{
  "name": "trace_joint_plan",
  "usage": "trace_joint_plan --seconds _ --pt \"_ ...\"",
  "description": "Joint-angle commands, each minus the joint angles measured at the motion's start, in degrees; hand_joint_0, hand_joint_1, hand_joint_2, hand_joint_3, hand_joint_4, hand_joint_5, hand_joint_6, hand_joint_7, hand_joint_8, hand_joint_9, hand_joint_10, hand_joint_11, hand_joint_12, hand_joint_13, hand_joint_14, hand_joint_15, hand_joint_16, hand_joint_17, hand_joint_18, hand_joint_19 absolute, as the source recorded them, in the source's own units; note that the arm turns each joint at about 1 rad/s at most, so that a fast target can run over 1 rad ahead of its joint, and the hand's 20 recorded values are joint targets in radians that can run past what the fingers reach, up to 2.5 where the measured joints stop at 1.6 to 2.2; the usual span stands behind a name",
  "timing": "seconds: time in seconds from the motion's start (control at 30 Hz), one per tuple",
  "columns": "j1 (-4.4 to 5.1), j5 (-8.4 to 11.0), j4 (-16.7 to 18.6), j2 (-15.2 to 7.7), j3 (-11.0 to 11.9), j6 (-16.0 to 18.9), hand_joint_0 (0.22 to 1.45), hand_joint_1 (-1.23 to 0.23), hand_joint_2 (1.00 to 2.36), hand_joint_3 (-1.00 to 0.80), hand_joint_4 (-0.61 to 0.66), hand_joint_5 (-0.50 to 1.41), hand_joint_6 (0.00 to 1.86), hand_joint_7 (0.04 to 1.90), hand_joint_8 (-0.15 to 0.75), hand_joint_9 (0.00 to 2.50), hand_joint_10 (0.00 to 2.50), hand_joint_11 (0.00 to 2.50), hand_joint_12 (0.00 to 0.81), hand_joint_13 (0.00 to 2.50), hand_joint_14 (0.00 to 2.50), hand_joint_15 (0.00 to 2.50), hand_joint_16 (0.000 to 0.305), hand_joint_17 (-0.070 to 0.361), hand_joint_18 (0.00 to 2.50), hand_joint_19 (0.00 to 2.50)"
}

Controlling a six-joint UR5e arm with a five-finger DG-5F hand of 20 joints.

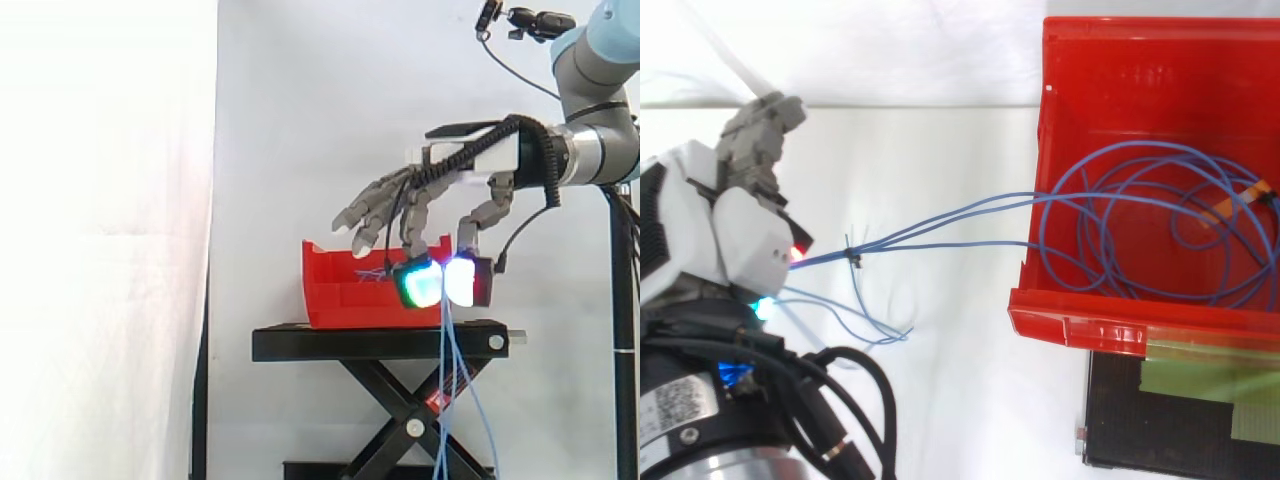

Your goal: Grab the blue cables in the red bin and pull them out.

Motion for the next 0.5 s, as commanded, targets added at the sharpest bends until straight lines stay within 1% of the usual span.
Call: trace_joint_plan --seconds 0.0,0.1,0.17,0.2,0.23,0.27,0.3,0.47 --pt "0.49 0.01 0.0 1.0 0.0 16.9 0.93 -0.73 1.0 -1.0 0.15 0.74 0.99 0.64 0.243 0.62 0.02 0.4 0.329 0.41 0.01 0.27 0.044 0.098 0.37 0.43" --pt "0.75 0.01 0.1 1.4 0.0 25.2 0.93 -0.73 1.0 -1.0 0.15 0.74 0.98 0.64 0.244 0.62 0.01 0.4 0.328 0.42 0.01 0.26 0.044 0.098 0.37 0.43" --pt "0.84 0.27 0.1 1.7 0.1 28.6 0.93 -0.73 1.0 -1.0 0.15 0.74 0.98 0.64 0.245 0.62 0.01 0.4 0.329 0.42 0.01 0.26 0.044 0.098 0.37 0.43" --pt "1.02 0.53 0.1 1.7 0.1 32.2 0.93 -0.73 1.0 -1.0 0.15 0.74 0.99 0.64 0.244 0.62 0.01 0.39 0.33 0.42 0.01 0.26 0.044 0.098 0.37 0.43" --pt "1.19 0.88 0.1 1.8 0.1 34.8 0.93 -0.73 1.0 -1.0 0.15 0.74 0.99 0.64 0.244 0.62 0.01 0.39 0.329 0.42 0.01 0.27 0.044 0.098 0.37 0.43" --pt "1.19 1.06 0.1 1.8 0.0 35.9 0.93 -0.73 1.0 -1.0 0.15 0.74 0.98 0.64 0.245 0.62 0.01 0.4 0.33 0.42 0.01 0.26 0.044 0.098 0.37 0.44" --pt "1.37 1.5 0.1 1.8 0.1 40.3 0.93 -0.73 1.0 -1.0 0.15 0.74 0.98 0.64 0.243 0.62 0.01 0.4 0.329 0.42 0.01 0.27 0.044 0.098 0.37 0.43" --pt "1.63 1.85 0.1 2.4 0.1 46.4 0.93 -0.74 1.0 -1.0 0.15 0.74 0.98 0.64 0.245 0.62 0.01 0.4 0.33 0.42 0.01 0.27 0.044 0.098 0.37 0.43"
